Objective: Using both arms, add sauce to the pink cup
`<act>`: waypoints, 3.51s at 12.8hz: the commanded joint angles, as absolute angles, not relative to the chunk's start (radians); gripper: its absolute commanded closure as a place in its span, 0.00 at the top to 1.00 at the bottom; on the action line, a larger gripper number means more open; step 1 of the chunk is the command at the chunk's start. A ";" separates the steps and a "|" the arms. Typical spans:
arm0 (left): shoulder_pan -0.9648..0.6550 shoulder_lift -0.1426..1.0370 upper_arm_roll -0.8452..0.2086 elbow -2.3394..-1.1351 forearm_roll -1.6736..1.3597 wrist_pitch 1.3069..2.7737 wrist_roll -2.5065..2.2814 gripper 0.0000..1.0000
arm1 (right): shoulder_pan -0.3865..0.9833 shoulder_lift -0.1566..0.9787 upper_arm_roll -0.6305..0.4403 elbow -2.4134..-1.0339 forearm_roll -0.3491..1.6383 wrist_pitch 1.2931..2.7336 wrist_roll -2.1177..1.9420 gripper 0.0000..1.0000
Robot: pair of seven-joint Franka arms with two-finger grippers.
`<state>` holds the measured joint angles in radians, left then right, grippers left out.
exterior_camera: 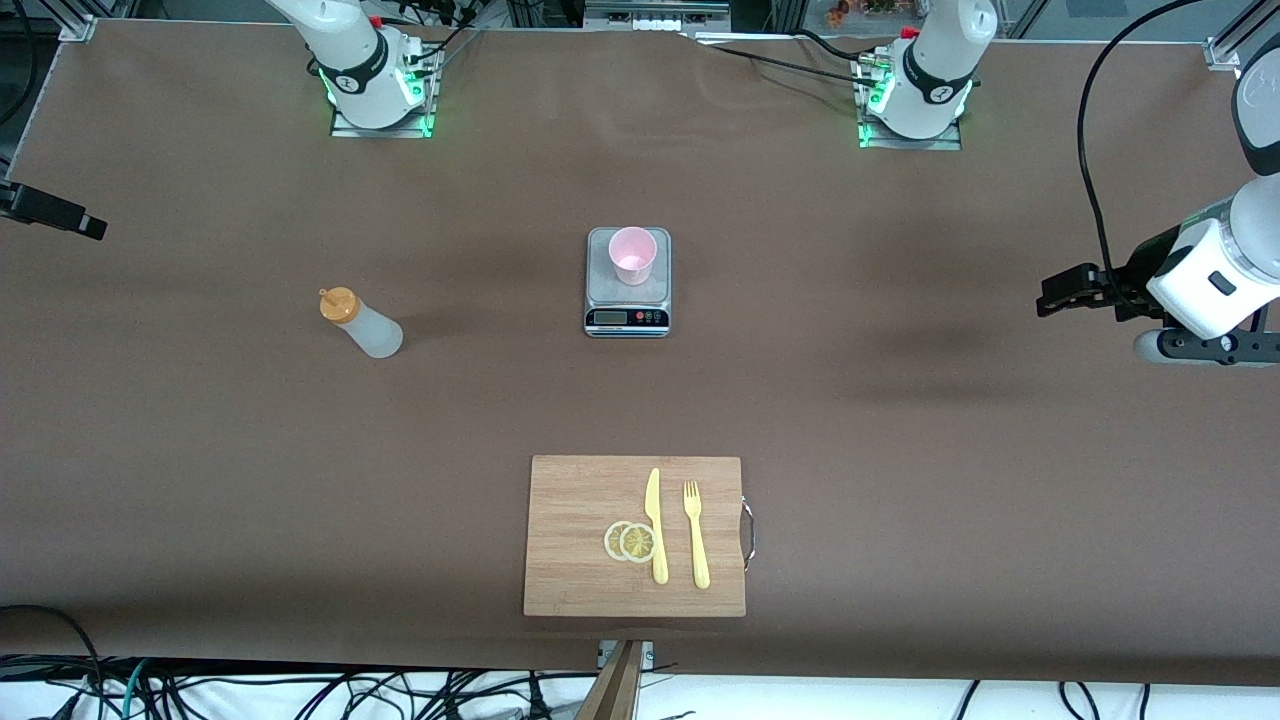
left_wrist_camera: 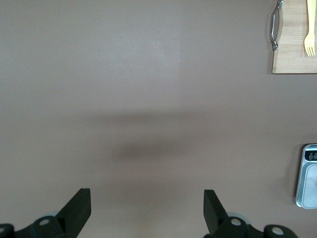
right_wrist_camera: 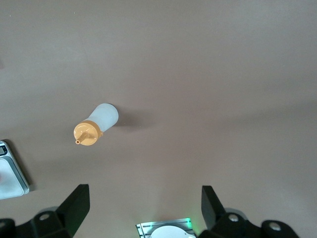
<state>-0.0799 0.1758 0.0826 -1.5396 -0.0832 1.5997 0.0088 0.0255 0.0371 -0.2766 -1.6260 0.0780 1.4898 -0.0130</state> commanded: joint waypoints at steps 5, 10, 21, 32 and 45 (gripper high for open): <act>-0.078 0.183 0.080 -1.525 -0.067 1.585 0.029 1.00 | 0.017 0.038 -0.276 -1.617 0.098 1.477 -0.026 1.00; -0.077 0.183 0.080 -1.525 -0.069 1.585 0.031 1.00 | 0.021 0.038 -0.273 -1.617 0.098 1.477 -0.025 1.00; -0.075 0.183 0.080 -1.525 -0.074 1.585 0.031 1.00 | 0.120 0.109 -0.261 -1.638 0.104 1.473 -0.037 1.00; -0.075 0.186 0.081 -1.525 -0.072 1.586 0.034 1.00 | 0.034 0.189 -0.270 -1.749 0.288 1.552 -0.938 1.00; -0.075 0.186 0.081 -1.525 -0.074 1.586 0.032 1.00 | -0.113 0.437 -0.275 -1.924 0.917 1.654 -2.092 1.00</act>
<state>-0.0794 0.1805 0.0828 -1.5396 -0.0832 1.5997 0.0088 -0.0814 0.3487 -0.2805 -1.9245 0.8074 1.6619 -1.8612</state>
